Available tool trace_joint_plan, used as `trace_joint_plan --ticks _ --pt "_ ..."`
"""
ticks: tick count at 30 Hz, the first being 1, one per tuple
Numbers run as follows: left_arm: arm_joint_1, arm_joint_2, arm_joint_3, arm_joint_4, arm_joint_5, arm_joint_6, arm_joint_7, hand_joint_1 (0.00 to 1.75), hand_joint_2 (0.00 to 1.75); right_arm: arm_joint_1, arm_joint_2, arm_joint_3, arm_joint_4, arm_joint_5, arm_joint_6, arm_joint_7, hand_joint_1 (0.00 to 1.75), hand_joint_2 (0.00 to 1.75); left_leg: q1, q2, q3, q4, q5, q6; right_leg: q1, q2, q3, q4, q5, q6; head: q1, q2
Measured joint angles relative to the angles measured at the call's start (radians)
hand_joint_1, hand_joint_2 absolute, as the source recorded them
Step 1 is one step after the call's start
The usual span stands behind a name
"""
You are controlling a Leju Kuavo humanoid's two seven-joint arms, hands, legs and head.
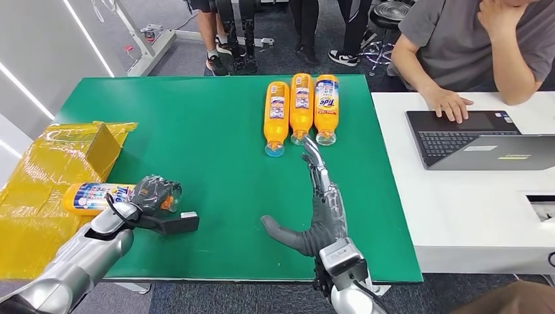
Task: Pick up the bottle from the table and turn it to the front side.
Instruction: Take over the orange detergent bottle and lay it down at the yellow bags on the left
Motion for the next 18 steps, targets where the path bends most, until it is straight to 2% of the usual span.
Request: trace_joint_plan --ticks 14,18 --pt "0.014 0.002 0.029 0.000 -0.028 0.025 0.031 0.00 1.75 -0.008 -0.010 0.031 0.038 -0.023 -0.019 -0.014 0.00 1.75 0.000 0.001 0.006 -0.002 0.000 -0.001 0.000 0.001 0.005 0.000 0.000 0.000 0.000 0.000" --pt "0.025 0.021 0.054 -0.012 -0.040 0.031 0.027 0.00 1.75 -0.008 -0.012 0.033 0.040 -0.025 -0.029 -0.014 0.00 1.75 0.000 0.001 0.008 -0.003 0.001 -0.001 0.000 0.001 0.006 0.000 0.000 0.000 0.000 0.000"
